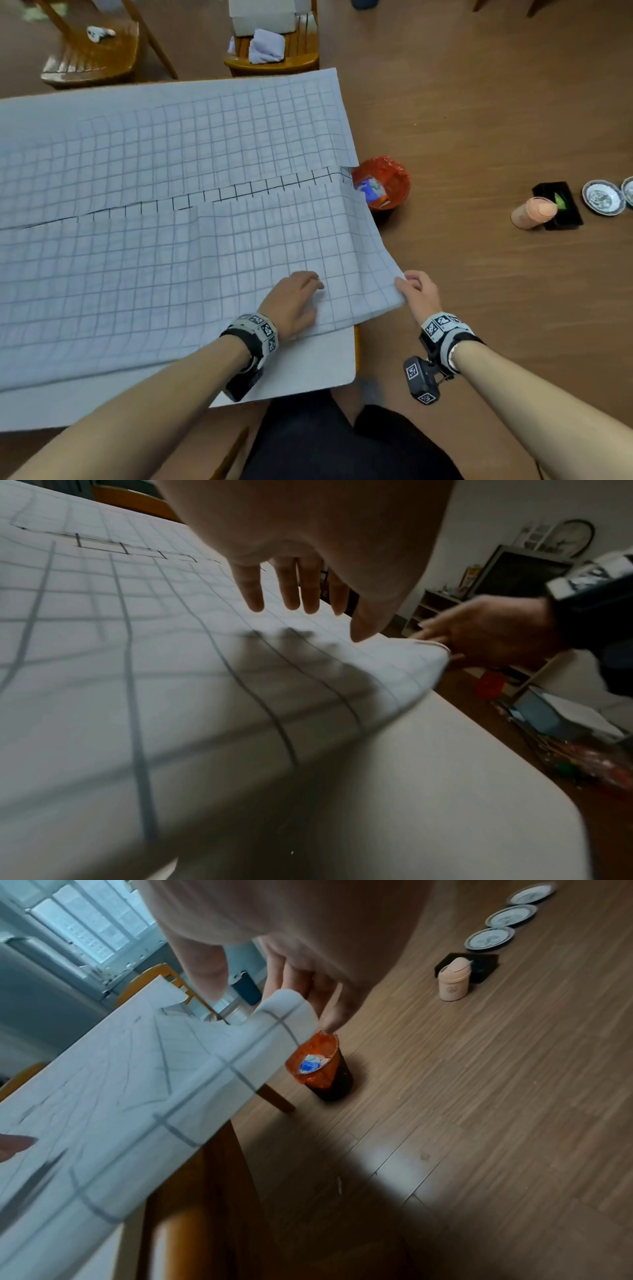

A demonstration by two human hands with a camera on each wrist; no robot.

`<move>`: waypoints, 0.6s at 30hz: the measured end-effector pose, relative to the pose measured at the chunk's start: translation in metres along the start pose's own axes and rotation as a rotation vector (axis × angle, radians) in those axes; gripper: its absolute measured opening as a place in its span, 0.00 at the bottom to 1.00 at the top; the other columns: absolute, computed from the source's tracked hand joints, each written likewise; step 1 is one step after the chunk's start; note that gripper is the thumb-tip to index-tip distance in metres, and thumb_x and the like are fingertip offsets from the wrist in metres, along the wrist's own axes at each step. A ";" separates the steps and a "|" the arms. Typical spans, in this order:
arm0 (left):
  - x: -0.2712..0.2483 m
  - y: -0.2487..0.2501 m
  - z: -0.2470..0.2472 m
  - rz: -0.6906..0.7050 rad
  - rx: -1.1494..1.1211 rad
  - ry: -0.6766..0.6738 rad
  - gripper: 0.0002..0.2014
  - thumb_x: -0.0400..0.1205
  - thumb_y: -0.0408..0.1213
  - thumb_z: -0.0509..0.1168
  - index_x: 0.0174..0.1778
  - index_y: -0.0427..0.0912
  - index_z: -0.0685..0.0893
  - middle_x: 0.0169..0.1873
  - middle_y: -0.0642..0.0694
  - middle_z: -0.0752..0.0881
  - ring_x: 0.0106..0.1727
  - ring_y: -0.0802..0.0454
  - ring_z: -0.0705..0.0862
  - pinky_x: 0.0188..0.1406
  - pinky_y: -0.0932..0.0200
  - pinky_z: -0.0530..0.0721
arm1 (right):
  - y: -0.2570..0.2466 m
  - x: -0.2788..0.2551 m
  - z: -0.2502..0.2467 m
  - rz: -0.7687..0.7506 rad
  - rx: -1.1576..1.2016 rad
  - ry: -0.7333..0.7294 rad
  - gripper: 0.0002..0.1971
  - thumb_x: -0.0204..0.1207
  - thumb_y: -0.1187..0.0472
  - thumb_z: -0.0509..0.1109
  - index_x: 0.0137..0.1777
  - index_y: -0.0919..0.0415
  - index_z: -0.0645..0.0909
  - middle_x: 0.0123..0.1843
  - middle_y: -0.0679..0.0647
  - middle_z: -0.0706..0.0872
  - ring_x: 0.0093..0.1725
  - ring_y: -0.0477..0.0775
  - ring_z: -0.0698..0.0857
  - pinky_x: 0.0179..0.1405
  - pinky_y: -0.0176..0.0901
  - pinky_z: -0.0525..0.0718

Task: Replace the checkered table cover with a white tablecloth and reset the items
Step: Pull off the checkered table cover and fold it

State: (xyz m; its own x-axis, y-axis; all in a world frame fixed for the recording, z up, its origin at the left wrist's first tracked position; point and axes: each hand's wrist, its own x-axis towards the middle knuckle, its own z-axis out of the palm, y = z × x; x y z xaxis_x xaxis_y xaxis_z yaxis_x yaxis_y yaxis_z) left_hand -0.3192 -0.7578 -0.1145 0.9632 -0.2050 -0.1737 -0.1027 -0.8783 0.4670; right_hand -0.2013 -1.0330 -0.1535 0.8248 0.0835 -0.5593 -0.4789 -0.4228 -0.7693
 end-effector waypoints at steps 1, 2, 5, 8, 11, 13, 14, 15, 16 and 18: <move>-0.009 0.009 0.009 -0.002 0.020 -0.021 0.25 0.77 0.43 0.67 0.69 0.37 0.79 0.70 0.37 0.78 0.70 0.38 0.77 0.65 0.41 0.80 | 0.006 0.000 -0.001 -0.007 0.002 -0.005 0.15 0.80 0.52 0.72 0.63 0.54 0.79 0.55 0.50 0.85 0.54 0.49 0.85 0.50 0.43 0.81; -0.019 0.015 0.018 -0.026 0.041 -0.055 0.28 0.77 0.46 0.66 0.72 0.38 0.77 0.73 0.37 0.76 0.72 0.38 0.76 0.66 0.40 0.79 | 0.013 0.001 -0.002 -0.002 0.002 -0.007 0.16 0.79 0.49 0.73 0.64 0.51 0.79 0.57 0.49 0.85 0.57 0.49 0.84 0.55 0.45 0.81; -0.039 0.030 0.036 -0.198 0.133 -0.192 0.37 0.75 0.50 0.64 0.81 0.44 0.65 0.84 0.41 0.61 0.82 0.39 0.62 0.74 0.37 0.70 | 0.036 0.005 -0.005 0.036 -0.026 -0.040 0.21 0.67 0.35 0.72 0.54 0.46 0.83 0.61 0.52 0.83 0.62 0.54 0.82 0.69 0.56 0.78; -0.049 0.042 0.047 -0.330 0.176 -0.246 0.42 0.74 0.43 0.67 0.84 0.46 0.57 0.86 0.45 0.50 0.86 0.43 0.51 0.77 0.34 0.66 | 0.058 0.007 -0.005 0.047 -0.047 -0.075 0.24 0.64 0.31 0.71 0.45 0.51 0.84 0.58 0.54 0.84 0.62 0.58 0.81 0.69 0.59 0.77; -0.044 0.049 0.048 -0.378 0.214 -0.241 0.44 0.73 0.31 0.69 0.83 0.48 0.55 0.86 0.47 0.48 0.86 0.42 0.50 0.76 0.33 0.66 | 0.060 0.001 -0.005 0.004 -0.037 -0.043 0.22 0.66 0.38 0.73 0.33 0.56 0.73 0.44 0.56 0.81 0.44 0.57 0.79 0.50 0.50 0.77; -0.039 0.053 0.045 -0.405 0.260 -0.274 0.48 0.71 0.27 0.71 0.84 0.48 0.52 0.86 0.46 0.46 0.85 0.40 0.50 0.75 0.33 0.67 | 0.055 -0.002 -0.007 -0.053 -0.040 -0.018 0.19 0.71 0.45 0.73 0.32 0.56 0.71 0.37 0.57 0.74 0.37 0.54 0.73 0.42 0.47 0.71; -0.036 0.054 0.044 -0.411 0.289 -0.290 0.50 0.70 0.27 0.72 0.84 0.48 0.51 0.86 0.46 0.46 0.84 0.40 0.50 0.74 0.33 0.67 | 0.053 -0.004 -0.008 -0.077 -0.036 -0.010 0.18 0.73 0.48 0.74 0.33 0.56 0.70 0.35 0.56 0.72 0.35 0.53 0.71 0.40 0.47 0.70; -0.032 0.055 0.042 -0.412 0.321 -0.295 0.52 0.69 0.27 0.73 0.85 0.47 0.50 0.85 0.45 0.45 0.83 0.39 0.51 0.73 0.33 0.68 | 0.050 -0.005 -0.010 -0.094 -0.026 -0.002 0.18 0.75 0.49 0.74 0.32 0.55 0.69 0.33 0.56 0.71 0.33 0.53 0.70 0.38 0.46 0.69; -0.029 0.054 0.042 -0.410 0.351 -0.287 0.52 0.69 0.27 0.73 0.85 0.46 0.49 0.85 0.45 0.46 0.82 0.39 0.53 0.71 0.34 0.71 | 0.049 -0.007 -0.011 -0.108 -0.010 0.006 0.19 0.76 0.50 0.74 0.32 0.54 0.69 0.31 0.57 0.73 0.32 0.52 0.72 0.36 0.46 0.70; -0.025 0.051 0.041 -0.409 0.387 -0.257 0.48 0.71 0.27 0.71 0.84 0.45 0.51 0.85 0.45 0.48 0.81 0.39 0.57 0.66 0.37 0.75 | 0.045 -0.010 -0.012 -0.127 0.027 0.028 0.18 0.78 0.51 0.74 0.32 0.54 0.71 0.30 0.58 0.81 0.30 0.51 0.78 0.34 0.45 0.76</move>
State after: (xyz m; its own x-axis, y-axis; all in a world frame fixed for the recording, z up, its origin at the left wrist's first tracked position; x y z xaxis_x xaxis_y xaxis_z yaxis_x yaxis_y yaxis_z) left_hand -0.3591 -0.8152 -0.1214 0.8579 0.1258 -0.4982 0.1329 -0.9909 -0.0213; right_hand -0.2275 -1.0634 -0.1792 0.8870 0.1092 -0.4486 -0.3780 -0.3861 -0.8415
